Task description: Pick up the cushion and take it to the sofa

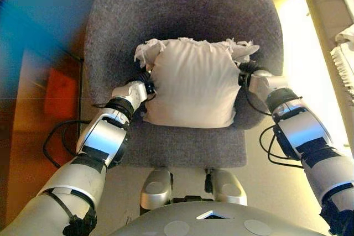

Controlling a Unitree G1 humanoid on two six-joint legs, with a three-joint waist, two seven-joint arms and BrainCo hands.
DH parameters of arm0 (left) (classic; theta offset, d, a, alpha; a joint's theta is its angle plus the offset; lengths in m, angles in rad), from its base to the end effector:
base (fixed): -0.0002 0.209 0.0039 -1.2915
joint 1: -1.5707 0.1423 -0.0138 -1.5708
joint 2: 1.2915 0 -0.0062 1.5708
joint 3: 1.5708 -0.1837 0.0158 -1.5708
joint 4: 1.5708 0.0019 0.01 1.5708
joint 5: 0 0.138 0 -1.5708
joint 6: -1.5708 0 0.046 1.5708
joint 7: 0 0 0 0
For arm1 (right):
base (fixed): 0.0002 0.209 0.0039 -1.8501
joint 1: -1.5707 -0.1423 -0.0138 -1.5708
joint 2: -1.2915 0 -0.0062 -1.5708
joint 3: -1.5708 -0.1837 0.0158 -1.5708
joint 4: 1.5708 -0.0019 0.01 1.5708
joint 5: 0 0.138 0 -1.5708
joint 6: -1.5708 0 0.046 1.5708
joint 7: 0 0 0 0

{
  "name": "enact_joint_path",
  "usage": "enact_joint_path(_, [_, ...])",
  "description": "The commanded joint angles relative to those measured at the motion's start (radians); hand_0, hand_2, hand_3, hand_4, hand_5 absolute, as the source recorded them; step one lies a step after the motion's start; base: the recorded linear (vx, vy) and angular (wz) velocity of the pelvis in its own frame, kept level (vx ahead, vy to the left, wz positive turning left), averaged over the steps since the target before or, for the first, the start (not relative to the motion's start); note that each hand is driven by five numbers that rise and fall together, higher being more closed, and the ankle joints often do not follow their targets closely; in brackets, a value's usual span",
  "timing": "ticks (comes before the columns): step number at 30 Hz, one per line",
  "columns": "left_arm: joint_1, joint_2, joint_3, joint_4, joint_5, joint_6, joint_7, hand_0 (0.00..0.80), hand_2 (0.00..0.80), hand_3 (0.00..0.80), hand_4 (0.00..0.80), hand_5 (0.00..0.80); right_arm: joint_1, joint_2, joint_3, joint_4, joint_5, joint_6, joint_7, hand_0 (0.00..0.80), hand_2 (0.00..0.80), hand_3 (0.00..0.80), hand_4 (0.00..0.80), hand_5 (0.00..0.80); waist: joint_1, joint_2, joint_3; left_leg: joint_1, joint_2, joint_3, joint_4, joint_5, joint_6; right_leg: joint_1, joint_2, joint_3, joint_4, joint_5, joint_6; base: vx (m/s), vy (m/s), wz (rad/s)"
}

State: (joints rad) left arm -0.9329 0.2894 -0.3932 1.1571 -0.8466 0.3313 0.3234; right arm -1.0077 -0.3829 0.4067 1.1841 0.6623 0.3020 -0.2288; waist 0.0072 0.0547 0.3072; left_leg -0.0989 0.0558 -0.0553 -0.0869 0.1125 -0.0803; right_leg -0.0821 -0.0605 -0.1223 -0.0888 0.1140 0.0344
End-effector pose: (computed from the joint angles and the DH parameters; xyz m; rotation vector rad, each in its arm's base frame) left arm 0.3394 0.1594 0.0757 -0.1082 0.6461 0.2347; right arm 0.3512 -0.1899 0.1058 -0.0857 0.5121 -0.2312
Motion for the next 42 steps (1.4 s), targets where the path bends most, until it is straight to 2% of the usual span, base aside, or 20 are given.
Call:
enact_joint_path(1, [-0.138,-0.040,-0.049,0.036,-0.021,-0.030,-0.024,0.000,0.000,0.000,0.000,0.000,-0.126,-0.005,0.025,-0.003,0.035,-0.088,0.014,0.000,0.000,0.000,0.000,0.000,-0.015,-0.023,0.046,-0.017,-0.012,0.042,0.000,0.017,-0.018,-0.029,-0.086,0.015,0.014,0.035,0.081,-0.031,0.006,0.01])
enact_joint_path(5, [-0.107,0.017,-0.044,-0.004,-0.008,-0.042,-0.056,0.000,0.000,0.000,0.000,0.000,-0.105,-0.080,0.011,-0.081,0.048,-0.128,0.017,0.000,0.000,0.000,0.000,0.000,-0.016,-0.027,0.064,-0.028,-0.015,0.047,0.000,0.019,-0.020,-0.046,-0.089,0.007,0.019,0.039,0.086,-0.025,0.008,0.01])
enact_joint_path(11, [0.005,0.114,0.006,-0.103,-0.034,-0.136,-0.057,0.000,0.000,0.000,0.000,0.000,0.000,-0.182,-0.050,-0.249,0.081,-0.183,-0.028,0.000,0.000,0.000,0.000,0.000,-0.017,-0.036,0.074,-0.028,-0.017,0.056,0.000,0.015,-0.018,-0.052,-0.090,-0.001,0.027,0.035,0.090,0.000,0.000,0.00])
enact_joint_path(17, [0.226,0.215,0.106,-0.310,-0.008,-0.246,-0.042,0.000,0.000,0.000,0.000,0.000,0.228,-0.274,-0.166,-0.514,0.046,-0.224,-0.069,0.000,0.000,0.000,0.000,0.000,-0.013,-0.038,0.072,-0.017,-0.023,0.058,0.000,0.006,-0.012,-0.048,-0.093,-0.018,0.037,0.027,0.091,0.000,0.000,0.00])
enact_joint_path(19, [0.307,0.226,0.147,-0.371,0.003,-0.267,-0.040,0.000,0.000,0.000,0.000,0.000,0.299,-0.288,-0.214,-0.573,0.017,-0.224,-0.067,0.000,0.000,0.000,0.000,0.000,-0.008,-0.036,0.065,-0.013,-0.027,0.056,0.002,0.004,-0.009,-0.042,-0.094,-0.025,0.038,0.023,0.090,0.001,-0.014,0.04])
enact_joint_path(21, [0.393,0.233,0.194,-0.414,0.011,-0.321,-0.041,0.000,0.000,0.000,0.000,0.000,0.371,-0.300,-0.257,-0.627,-0.012,-0.239,-0.063,0.000,0.000,0.000,0.000,0.000,-0.003,-0.034,0.057,-0.005,-0.031,0.053,0.004,0.001,-0.007,-0.032,-0.095,-0.029,0.039,0.020,0.089,0.008,-0.010,0.09])
enact_joint_path(23, [0.483,0.228,0.254,-0.482,0.032,-0.358,-0.055,0.000,0.000,0.000,0.000,0.000,0.453,-0.292,-0.313,-0.705,-0.046,-0.251,-0.056,0.000,0.000,0.000,0.000,0.000,0.002,-0.034,0.045,0.006,-0.033,0.051,0.005,-0.003,-0.003,-0.018,-0.096,-0.034,0.037,0.015,0.087,0.033,-0.020,0.07])
enact_joint_path(26, [0.624,0.181,0.316,-0.611,0.090,-0.409,-0.038,0.000,0.000,0.000,0.000,0.000,0.595,-0.240,-0.384,-0.837,-0.117,-0.269,-0.053,0.000,0.000,0.000,0.000,0.000,0.010,-0.036,0.022,0.018,-0.037,0.044,0.007,-0.007,0.002,0.003,-0.094,-0.036,0.035,0.009,0.085,0.025,-0.032,0.04])
enact_joint_path(29, [0.760,0.124,0.360,-0.717,0.153,-0.450,-0.022,0.000,0.000,0.000,0.000,0.000,0.747,-0.172,-0.447,-0.938,-0.183,-0.319,-0.022,0.000,0.000,0.000,0.000,0.000,0.020,-0.038,-0.012,0.040,-0.037,0.041,0.008,-0.011,0.008,0.033,-0.091,-0.044,0.032,0.003,0.083,0.050,-0.042,0.06])
enact_joint_path(31, [0.806,0.106,0.377,-0.753,0.171,-0.459,-0.004,0.000,0.000,0.000,0.000,0.000,0.809,-0.147,-0.464,-0.978,-0.205,-0.329,-0.024,0.000,0.000,0.000,0.000,0.000,0.023,-0.040,-0.031,0.052,-0.035,0.041,0.007,-0.013,0.011,0.049,-0.089,-0.048,0.029,0.000,0.082,0.058,-0.035,0.02])
enact_joint_path(36, [0.955,0.041,0.416,-0.789,0.203,-0.391,-0.035,0.000,0.000,0.000,0.000,0.000,0.976,-0.019,-0.481,-1.036,-0.247,-0.359,0.045,0.000,0.000,0.000,0.000,0.000,0.028,-0.052,-0.113,0.102,-0.032,0.044,0.006,-0.022,0.020,0.104,-0.080,-0.054,0.023,-0.008,0.079,0.079,-0.047,0.00])
enact_joint_path(42, [1.103,0.001,0.426,-0.763,0.216,-0.313,-0.087,0.000,0.000,0.000,0.000,0.000,1.129,0.050,-0.465,-1.033,-0.240,-0.334,0.098,0.000,0.000,0.000,0.000,0.000,0.021,-0.068,-0.181,0.161,-0.034,0.057,0.001,-0.037,0.029,0.161,-0.069,-0.038,0.018,-0.017,0.074,0.038,-0.036,0.01])
